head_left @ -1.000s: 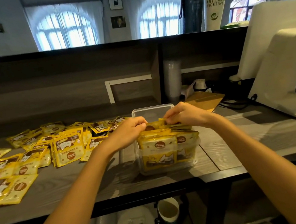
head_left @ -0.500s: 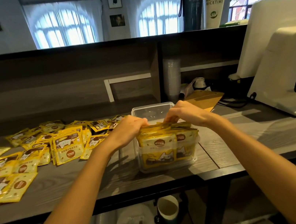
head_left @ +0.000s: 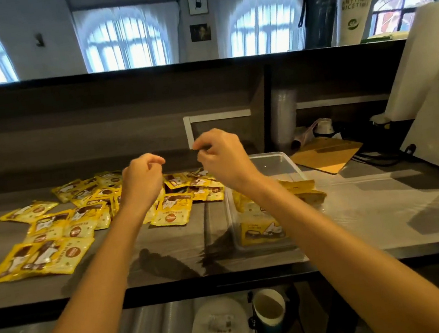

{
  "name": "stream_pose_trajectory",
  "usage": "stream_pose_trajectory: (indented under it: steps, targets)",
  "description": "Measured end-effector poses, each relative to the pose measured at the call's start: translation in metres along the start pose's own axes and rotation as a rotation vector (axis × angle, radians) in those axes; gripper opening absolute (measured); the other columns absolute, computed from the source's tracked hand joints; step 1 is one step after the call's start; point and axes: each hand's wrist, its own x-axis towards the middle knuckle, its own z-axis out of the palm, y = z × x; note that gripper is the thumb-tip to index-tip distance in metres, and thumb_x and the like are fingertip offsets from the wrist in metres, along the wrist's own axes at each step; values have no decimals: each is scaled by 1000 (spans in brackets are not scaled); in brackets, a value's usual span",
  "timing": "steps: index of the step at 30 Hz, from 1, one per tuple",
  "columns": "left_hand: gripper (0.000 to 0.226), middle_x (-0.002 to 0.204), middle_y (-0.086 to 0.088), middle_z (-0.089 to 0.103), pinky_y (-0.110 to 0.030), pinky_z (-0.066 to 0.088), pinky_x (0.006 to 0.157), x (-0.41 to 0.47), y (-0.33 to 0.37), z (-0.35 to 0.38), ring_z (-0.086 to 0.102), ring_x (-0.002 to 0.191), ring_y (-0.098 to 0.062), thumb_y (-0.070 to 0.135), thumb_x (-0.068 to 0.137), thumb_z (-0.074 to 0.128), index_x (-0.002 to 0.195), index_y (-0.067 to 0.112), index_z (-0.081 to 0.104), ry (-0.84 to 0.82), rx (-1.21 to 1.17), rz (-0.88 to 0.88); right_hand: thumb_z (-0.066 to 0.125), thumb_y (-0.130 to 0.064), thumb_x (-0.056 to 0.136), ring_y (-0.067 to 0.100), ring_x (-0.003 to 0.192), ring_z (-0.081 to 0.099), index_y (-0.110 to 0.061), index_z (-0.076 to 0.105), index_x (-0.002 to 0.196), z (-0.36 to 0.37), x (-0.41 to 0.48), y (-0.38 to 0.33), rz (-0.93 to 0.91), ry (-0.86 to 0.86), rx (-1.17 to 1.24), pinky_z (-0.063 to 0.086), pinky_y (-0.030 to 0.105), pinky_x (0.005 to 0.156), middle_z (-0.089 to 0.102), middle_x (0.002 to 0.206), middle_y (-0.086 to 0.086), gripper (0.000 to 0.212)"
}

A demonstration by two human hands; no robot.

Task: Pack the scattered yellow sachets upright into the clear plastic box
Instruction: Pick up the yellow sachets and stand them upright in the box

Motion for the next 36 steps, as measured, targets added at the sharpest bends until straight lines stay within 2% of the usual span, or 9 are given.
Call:
stream_pose_trajectory:
  steps: [4, 8, 11, 14, 18, 22, 26, 30, 36]
  targets:
    - [34, 125, -17, 57, -34, 41, 82, -2, -51, -7, 54, 107, -33, 2, 90, 40, 117, 7, 60, -58, 198, -156, 47, -2, 88, 30, 117, 51, -2, 60, 118, 56, -5, -10, -30, -267, -91, 44, 37, 97, 54, 128, 15, 33]
    - [49, 156, -9, 16, -35, 16, 117, -6, -97, -1, 14, 145, -23, 2, 94, 36, 143, 8, 32, -275, 407, -170, 46, -5, 89, 34, 131, 38, -3, 48, 132, 102, -16, 8, -27, -602, -309, 37, 43, 106, 38, 143, 16, 43]
    - [54, 159, -6, 1, -39, 7, 120, -11, -119, 3, 2, 147, -20, 2, 96, 27, 148, 13, 17, -488, 520, -132, 42, -14, 91, 37, 136, 28, -11, 39, 138, 114, -21, 25, 8, -753, -473, 30, 49, 110, 29, 149, 13, 47]
    - [59, 159, -7, 2, -44, 11, 119, -16, -121, 6, 5, 146, -23, 1, 94, 31, 148, 20, 17, -540, 589, -100, 39, -23, 94, 41, 132, 33, -18, 38, 140, 112, -22, 34, 14, -742, -573, 26, 54, 109, 41, 141, 17, 46]
    - [54, 144, -14, 36, -42, 32, 107, -25, -104, 6, 30, 132, -34, -4, 91, 33, 142, 15, 33, -495, 771, -6, 38, -27, 94, 41, 127, 37, -9, 46, 131, 105, -24, 35, 2, -670, -641, 32, 47, 105, 45, 135, 22, 42]
    - [29, 114, -20, 57, -41, 42, 86, -30, -86, 1, 49, 110, -35, -7, 87, 38, 108, 2, 57, -450, 921, 100, 45, -22, 94, 37, 115, 49, 1, 48, 124, 99, -25, 33, 47, -546, -492, 42, 37, 89, 49, 126, 21, 38]
    - [43, 137, -11, 47, -38, 38, 99, -18, -80, -11, 39, 129, -30, 14, 90, 55, 132, 14, 48, -549, 783, 18, 57, -17, 88, 36, 118, 46, -3, 38, 132, 96, -18, 33, 128, -574, -389, 43, 35, 89, 33, 138, 19, 50]
    - [63, 156, -6, 14, -43, 17, 115, -8, -92, -12, 4, 144, -27, 32, 91, 51, 146, 23, 23, -696, 739, 12, 53, -19, 89, 33, 120, 46, -4, 44, 129, 100, -13, 33, 161, -669, -409, 41, 37, 93, 45, 134, 18, 44]
    - [60, 144, -7, 38, -37, 40, 103, -9, -94, -7, 41, 130, -23, 25, 86, 61, 139, 19, 35, -638, 441, -28, 57, -11, 88, 33, 118, 48, -3, 42, 129, 100, -15, 26, 266, -615, -312, 43, 32, 83, 45, 130, 18, 44]
